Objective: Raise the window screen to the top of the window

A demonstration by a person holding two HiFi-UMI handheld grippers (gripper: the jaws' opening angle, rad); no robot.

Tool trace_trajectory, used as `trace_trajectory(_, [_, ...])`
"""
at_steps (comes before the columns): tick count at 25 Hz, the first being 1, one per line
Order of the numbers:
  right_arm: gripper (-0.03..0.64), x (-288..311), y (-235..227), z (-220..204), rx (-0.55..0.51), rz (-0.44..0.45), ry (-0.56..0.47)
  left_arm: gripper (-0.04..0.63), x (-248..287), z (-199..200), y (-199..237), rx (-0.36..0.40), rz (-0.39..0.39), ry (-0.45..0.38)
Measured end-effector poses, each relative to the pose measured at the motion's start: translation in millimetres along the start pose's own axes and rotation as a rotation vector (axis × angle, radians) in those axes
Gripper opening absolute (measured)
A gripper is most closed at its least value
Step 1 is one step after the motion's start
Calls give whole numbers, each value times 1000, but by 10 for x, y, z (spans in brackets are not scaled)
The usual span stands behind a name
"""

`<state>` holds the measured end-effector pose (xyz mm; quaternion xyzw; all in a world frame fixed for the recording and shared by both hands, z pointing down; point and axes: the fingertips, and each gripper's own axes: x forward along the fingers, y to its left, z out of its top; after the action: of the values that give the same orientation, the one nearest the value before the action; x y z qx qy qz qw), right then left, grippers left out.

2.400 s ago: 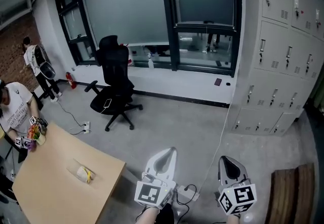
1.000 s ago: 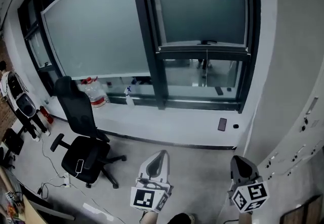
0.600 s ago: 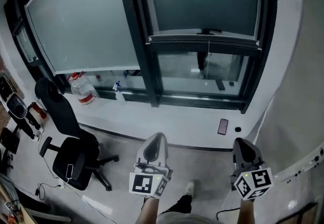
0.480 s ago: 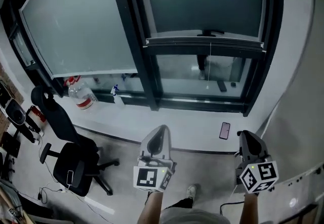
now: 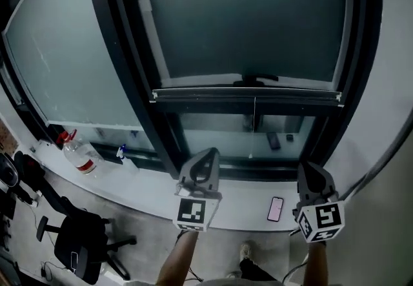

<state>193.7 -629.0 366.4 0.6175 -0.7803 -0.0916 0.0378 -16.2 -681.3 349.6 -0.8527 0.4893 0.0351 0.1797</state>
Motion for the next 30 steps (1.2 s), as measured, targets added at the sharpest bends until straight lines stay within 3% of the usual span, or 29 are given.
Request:
trace_trajectory(5, [23, 1111, -440, 20, -333, 116, 98, 5, 1155, -423, 151, 337, -117, 168])
trace_trajectory(7, [71, 1527, -548, -70, -493, 174, 172, 52, 1525, -639, 275, 482, -163, 261])
trace_trajectory(8, [71, 1710, -594, -120, -575, 197, 213, 95, 1675, -738, 340, 557, -186, 305])
trace_trajectory(11, [71, 2137, -725, -316, -808, 262, 361, 100, 1994, -1023, 540, 790, -250, 426])
trace_trajectory(14, [71, 2435, -847, -470, -1012, 306, 475, 100, 2164, -1267, 749, 963, -307, 542])
trace_trajectory(17, [69, 2584, -900, -640, -1126, 345, 564, 98, 2223, -1427, 955, 1041, -338, 628])
trace_trajectory(19, [71, 2608, -916, -736, -1162, 361, 595, 94, 2223, -1468, 997, 1050, -357, 631])
trace_trajectory(23, [40, 2647, -965, -733, -1180, 345, 608, 90, 2206, -1443, 1001, 1052, -399, 602])
trace_trajectory(25, [32, 2646, -976, -745, -1195, 349, 621, 78, 2171, -1509, 1022, 1031, -440, 658])
trace_trajectory(26, [30, 2642, -973, -753, -1202, 351, 625, 29, 2159, -1554, 1055, 1048, -454, 693])
trace_trajectory(30, [29, 2637, -968, -758, -1211, 356, 632, 48, 2171, -1547, 1110, 1130, -445, 673])
